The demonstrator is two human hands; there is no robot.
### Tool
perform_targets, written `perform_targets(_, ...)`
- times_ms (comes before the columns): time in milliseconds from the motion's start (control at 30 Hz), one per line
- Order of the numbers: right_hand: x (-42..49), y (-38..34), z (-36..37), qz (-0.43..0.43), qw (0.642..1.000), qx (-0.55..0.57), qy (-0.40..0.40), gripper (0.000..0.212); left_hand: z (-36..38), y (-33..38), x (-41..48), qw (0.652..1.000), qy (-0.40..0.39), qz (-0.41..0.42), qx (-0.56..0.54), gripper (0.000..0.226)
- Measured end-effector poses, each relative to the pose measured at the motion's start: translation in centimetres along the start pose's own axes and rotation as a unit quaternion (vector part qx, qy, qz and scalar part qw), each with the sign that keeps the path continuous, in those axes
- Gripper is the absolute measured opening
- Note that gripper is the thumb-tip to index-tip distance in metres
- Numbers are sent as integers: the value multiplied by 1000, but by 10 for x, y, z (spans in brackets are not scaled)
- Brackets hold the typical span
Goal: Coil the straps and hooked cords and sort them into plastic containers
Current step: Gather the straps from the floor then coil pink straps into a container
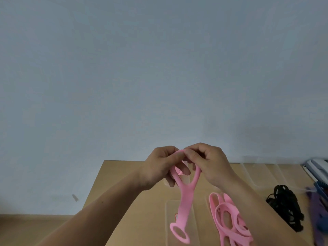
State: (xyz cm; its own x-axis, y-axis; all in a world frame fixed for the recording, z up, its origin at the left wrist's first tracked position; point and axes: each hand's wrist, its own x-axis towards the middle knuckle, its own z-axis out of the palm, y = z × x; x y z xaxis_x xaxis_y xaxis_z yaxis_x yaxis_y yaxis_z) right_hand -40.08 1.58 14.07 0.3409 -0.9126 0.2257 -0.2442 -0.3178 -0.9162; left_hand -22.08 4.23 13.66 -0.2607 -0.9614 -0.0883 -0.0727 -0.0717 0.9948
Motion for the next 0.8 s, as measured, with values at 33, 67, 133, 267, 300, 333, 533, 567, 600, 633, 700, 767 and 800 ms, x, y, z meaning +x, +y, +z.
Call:
perform_targets(33,0,-1,-1,-2,1000,-3,9,14,1,0,0,1000,-5,-13,-17,38)
perform_targets(67,-1,-3,-2,-5,1000,-5,21,14,1,0,-1,999,-11,-24,-32,38)
perform_targets(133,-2,-4,-2,-14,999,-5,39,14,-1,1,-1,997,-29,-38,-62,39)
perform_targets(267,-3,-5,1,-23,998,-12,60,16,-3,5,-1,991,-30,-46,-118,46)
perform_targets(300,-3,-5,1,-31,998,-12,60,18,-3,6,-1,992,-19,-42,-120,45)
perform_targets(333,-3,-6,1,-37,998,-11,58,19,-4,7,-1,992,-11,-35,-120,43)
perform_targets(533,-4,-7,1,2,996,82,18,12,-5,9,-4,995,13,30,-93,29)
perform_targets(567,-4,-8,1,8,995,100,5,10,-4,8,-4,995,21,40,-89,31)
perform_targets(600,-4,-7,1,11,994,112,-3,16,-3,6,-4,995,29,48,-86,33)
perform_targets(633,-4,-6,0,18,993,116,-5,22,-3,4,-4,995,34,52,-84,34)
perform_targets(700,-3,-2,-3,32,996,84,-1,29,-3,1,-6,996,30,51,-72,26)
perform_targets(767,-2,1,-7,38,999,33,-9,24,-3,-2,-7,997,24,45,-52,22)
perform_targets(800,-2,2,-8,38,999,18,-14,20,-3,-4,-8,998,26,41,-43,20)
